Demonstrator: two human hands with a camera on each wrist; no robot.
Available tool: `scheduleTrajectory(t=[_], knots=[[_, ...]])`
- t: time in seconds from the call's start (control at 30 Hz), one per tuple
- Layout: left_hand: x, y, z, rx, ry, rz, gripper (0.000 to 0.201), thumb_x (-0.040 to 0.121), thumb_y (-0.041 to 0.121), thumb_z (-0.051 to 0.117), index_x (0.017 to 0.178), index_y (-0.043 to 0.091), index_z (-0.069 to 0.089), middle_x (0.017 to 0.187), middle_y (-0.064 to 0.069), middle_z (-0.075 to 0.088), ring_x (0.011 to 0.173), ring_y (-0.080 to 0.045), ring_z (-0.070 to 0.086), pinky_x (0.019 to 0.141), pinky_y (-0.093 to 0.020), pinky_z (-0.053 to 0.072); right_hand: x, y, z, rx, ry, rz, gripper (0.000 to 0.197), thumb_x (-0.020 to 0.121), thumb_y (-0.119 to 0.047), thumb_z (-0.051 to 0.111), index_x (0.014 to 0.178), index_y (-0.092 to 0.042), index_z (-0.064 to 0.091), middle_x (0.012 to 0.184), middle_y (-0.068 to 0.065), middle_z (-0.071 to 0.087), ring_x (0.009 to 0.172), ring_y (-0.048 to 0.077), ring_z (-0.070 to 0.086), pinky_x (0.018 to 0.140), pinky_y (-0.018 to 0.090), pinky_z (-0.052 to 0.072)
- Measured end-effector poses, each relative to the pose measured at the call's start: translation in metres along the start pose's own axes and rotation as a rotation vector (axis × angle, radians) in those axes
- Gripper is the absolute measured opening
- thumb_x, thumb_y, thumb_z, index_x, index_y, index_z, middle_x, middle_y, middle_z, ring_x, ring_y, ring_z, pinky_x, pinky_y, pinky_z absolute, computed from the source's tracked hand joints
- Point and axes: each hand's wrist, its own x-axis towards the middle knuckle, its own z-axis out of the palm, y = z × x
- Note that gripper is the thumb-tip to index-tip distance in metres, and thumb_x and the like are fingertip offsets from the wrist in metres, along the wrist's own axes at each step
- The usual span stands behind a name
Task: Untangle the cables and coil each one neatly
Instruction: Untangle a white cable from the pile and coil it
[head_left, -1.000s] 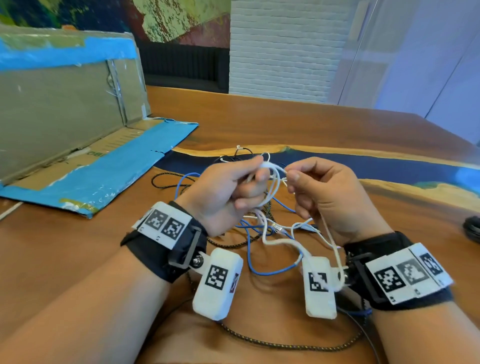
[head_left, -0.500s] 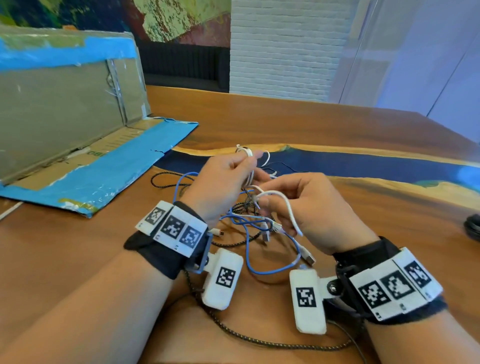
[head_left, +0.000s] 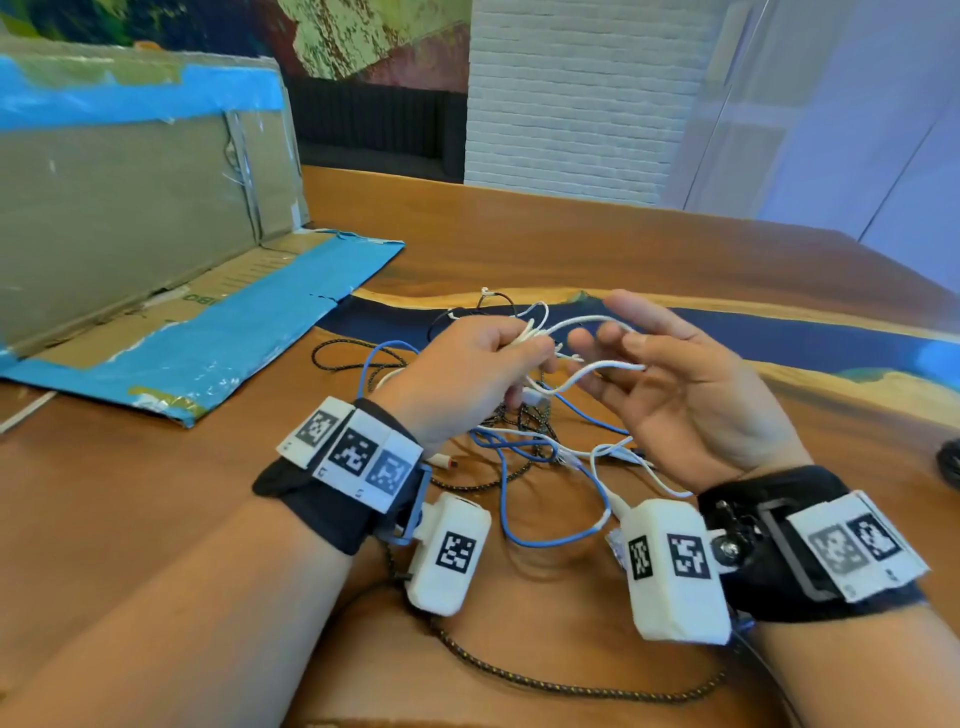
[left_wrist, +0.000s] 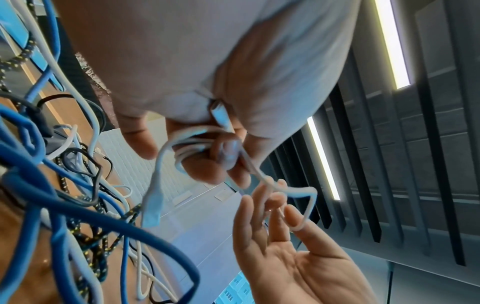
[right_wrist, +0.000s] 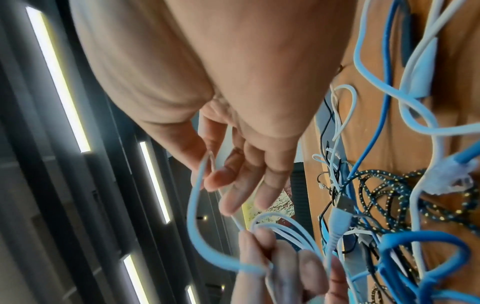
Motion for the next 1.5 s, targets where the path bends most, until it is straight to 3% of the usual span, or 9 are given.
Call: scheduleTrajectory(t=[0.13,0.27,0.4,0.53,0.67,0.83,1.07,1.23,1.5], knots=[[0.000,-0.001,0.000,-0.023,0.000,-0.048,0.038,0.109,0.029,0.046,0.082,0.011,0.067,0.069,-0.003,0.067,0.071,-0.013,0.063,0.080,-0.034,0.047,0.003,-0.004,0.001,0.134,0.119,-0.044,0.041,0.099,0.006,0.043,0.091,-0.010,0.080,0.077,0.006,0.064,0.062,0.015,0.067,0.072,0.033,0.064],[0.000,0.002,0.003,-0.208,-0.019,-0.071,0.040,0.110,0.022,0.042,0.075,0.010,0.057,0.075,-0.006,0.068,0.075,-0.023,0.070,0.081,-0.033,0.048,0.004,-0.006,-0.003,-0.014,0.205,-0.036,0.031,0.104,-0.002,0.042,0.110,-0.014,0.070,0.079,0.000,0.060,0.042,0.006,0.029,0.037,0.018,0.025],[-0.002,0.006,-0.003,-0.606,-0.081,-0.106,0.051,0.110,0.031,0.035,0.067,0.011,0.054,0.054,0.002,0.030,0.048,-0.016,0.032,0.052,-0.026,0.031,0.006,-0.003,-0.009,-0.199,0.235,-0.067,0.025,0.102,-0.003,0.052,0.115,-0.012,0.071,0.082,0.001,0.068,0.042,0.008,0.029,0.040,0.020,0.016],[-0.004,0.007,-0.010,-0.880,-0.240,-0.078,0.049,0.107,0.032,0.035,0.092,0.007,0.073,0.055,0.006,0.032,0.047,-0.011,0.035,0.072,-0.037,0.015,0.006,0.004,-0.009,-0.373,0.252,-0.095,0.018,0.100,-0.006,0.060,0.108,-0.012,0.074,0.084,0.005,0.073,0.044,0.013,0.028,0.039,0.020,0.019],[-0.009,0.017,-0.007,-1.010,-0.217,-0.038,0.044,0.106,0.027,0.036,0.128,0.003,0.064,0.065,0.004,0.045,0.072,-0.016,0.063,0.100,-0.044,0.041,0.004,0.012,-0.004,-0.526,0.207,-0.072,0.014,0.100,-0.011,0.063,0.100,-0.014,0.077,0.078,0.010,0.071,0.040,0.014,0.025,0.038,0.018,0.022],[-0.005,0.018,0.003,-0.859,0.042,-0.013,0.034,0.110,0.023,0.034,0.117,0.009,0.065,0.080,0.008,0.070,0.116,-0.018,0.068,0.097,-0.042,0.046,-0.004,0.024,0.009,-0.722,-0.032,0.027,0.019,0.101,-0.012,0.062,0.108,-0.019,0.079,0.075,0.010,0.072,0.039,0.015,0.034,0.037,0.018,0.029],[0.003,0.001,0.014,-0.410,0.091,-0.034,0.026,0.107,0.017,0.049,0.105,0.004,0.072,0.127,0.005,0.072,0.118,-0.007,0.066,0.104,-0.034,0.050,-0.007,0.022,0.009,-0.882,-0.040,-0.087,0.023,0.094,-0.017,0.073,0.073,-0.008,0.076,0.062,0.009,0.069,0.038,0.007,0.041,0.041,0.016,0.034],[0.004,-0.009,0.008,-0.022,0.077,0.002,0.041,0.106,0.025,0.054,0.067,0.015,0.063,0.079,-0.006,0.063,0.083,-0.028,0.064,0.084,-0.042,0.051,-0.004,0.021,0.012,-0.553,0.074,-0.136,0.009,0.095,-0.005,0.069,0.087,0.000,0.070,0.064,0.013,0.067,0.034,0.012,0.032,0.038,0.017,0.028],[-0.004,0.007,0.003,-0.191,-0.158,-0.110,0.042,0.106,0.018,0.043,0.086,-0.002,0.074,0.060,-0.006,0.048,0.060,-0.019,0.043,0.062,-0.030,0.040,-0.003,0.003,0.002,-0.501,0.044,-0.127,0.020,0.101,0.001,0.055,0.106,-0.005,0.073,0.087,0.013,0.075,0.034,0.011,0.035,0.033,0.018,0.032]])
